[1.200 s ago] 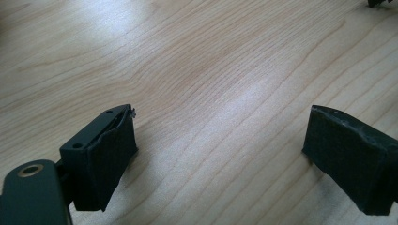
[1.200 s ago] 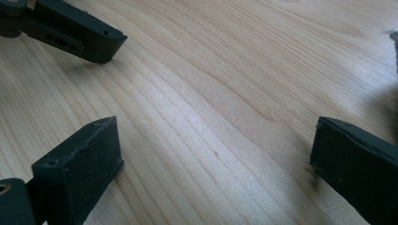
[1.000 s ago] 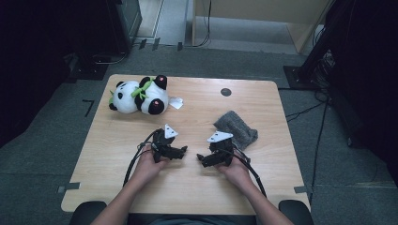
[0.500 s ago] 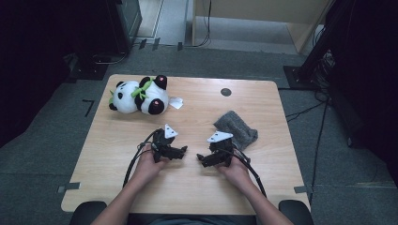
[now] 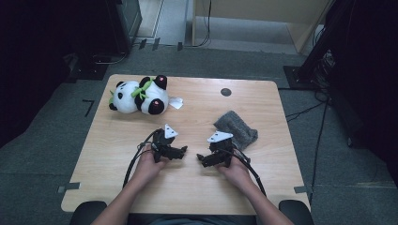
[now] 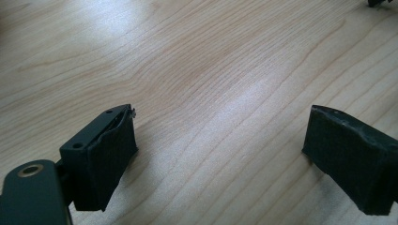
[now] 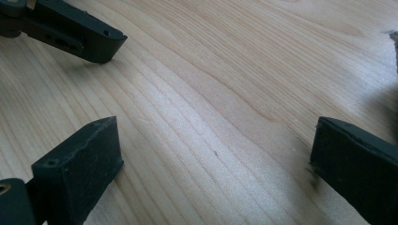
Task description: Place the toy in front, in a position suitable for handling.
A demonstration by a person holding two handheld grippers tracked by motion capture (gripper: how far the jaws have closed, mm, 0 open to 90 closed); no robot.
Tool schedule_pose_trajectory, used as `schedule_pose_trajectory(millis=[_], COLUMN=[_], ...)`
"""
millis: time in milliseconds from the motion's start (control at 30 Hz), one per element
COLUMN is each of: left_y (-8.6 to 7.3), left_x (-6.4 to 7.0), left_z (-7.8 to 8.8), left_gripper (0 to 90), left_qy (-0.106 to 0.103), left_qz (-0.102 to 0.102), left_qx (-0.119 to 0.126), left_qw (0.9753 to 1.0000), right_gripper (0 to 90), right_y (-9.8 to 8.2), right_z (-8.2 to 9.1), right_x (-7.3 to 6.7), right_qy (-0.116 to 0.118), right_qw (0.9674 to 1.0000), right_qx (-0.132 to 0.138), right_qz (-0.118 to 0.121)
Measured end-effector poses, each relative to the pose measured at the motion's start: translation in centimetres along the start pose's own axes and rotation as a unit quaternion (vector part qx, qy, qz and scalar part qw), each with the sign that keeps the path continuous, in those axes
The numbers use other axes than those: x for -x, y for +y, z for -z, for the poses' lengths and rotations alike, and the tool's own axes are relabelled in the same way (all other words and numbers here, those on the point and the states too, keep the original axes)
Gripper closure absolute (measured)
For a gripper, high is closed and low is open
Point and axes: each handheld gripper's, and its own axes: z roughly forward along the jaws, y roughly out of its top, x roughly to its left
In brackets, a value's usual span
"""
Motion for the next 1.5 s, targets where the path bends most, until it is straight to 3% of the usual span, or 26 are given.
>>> schedule_pose_trajectory(millis=[600, 633, 900, 933, 1133, 1267, 1367, 1500], left_y=[0.0, 0.0, 0.1, 0.1, 0.6, 0.9, 1.1, 1.2], left_x=[0.0, 0.0, -0.3, -0.5, -1.2, -1.7, -2.6, -3.5], left_z=[0.0, 0.0, 0.2, 0.2, 0.9, 1.6, 2.3, 2.8], left_gripper=[9.2, 9.8, 14.5, 14.7, 15.4, 15.4, 15.6, 18.5], left_qy=[-0.001, -0.001, -0.008, -0.01, -0.032, -0.043, -0.054, -0.06], left_qz=[-0.001, -0.001, -0.007, -0.007, 0.004, 0.007, 0.022, 0.027], left_qx=[0.0, 0.001, 0.0, -0.004, 0.002, 0.01, 0.014, 0.012], left_qw=[1.0, 1.0, 0.9999, 0.9999, 0.9995, 0.999, 0.9982, 0.9978], right_gripper=[1.7, 1.1, 2.0, 7.9, 19.0, 24.1, 28.9, 33.3], right_y=[0.0, 0.2, 0.1, 0.0, 0.1, 0.1, 0.0, 0.0], right_z=[0.0, -0.1, -0.1, 0.1, 0.5, 0.7, 0.8, 0.9], right_x=[0.0, -0.2, -0.1, 0.0, 0.4, 0.5, 0.6, 0.4], right_qy=[-0.001, -0.01, 0.0, 0.002, 0.001, -0.005, 0.004, 0.009], right_qw=[1.0, 0.9999, 1.0, 1.0, 1.0, 1.0, 1.0, 0.9999], right_qx=[0.0, -0.002, -0.001, 0.004, 0.005, 0.006, 0.007, 0.007], right_qz=[-0.001, -0.01, -0.001, 0.0, -0.002, 0.005, 0.0, 0.008])
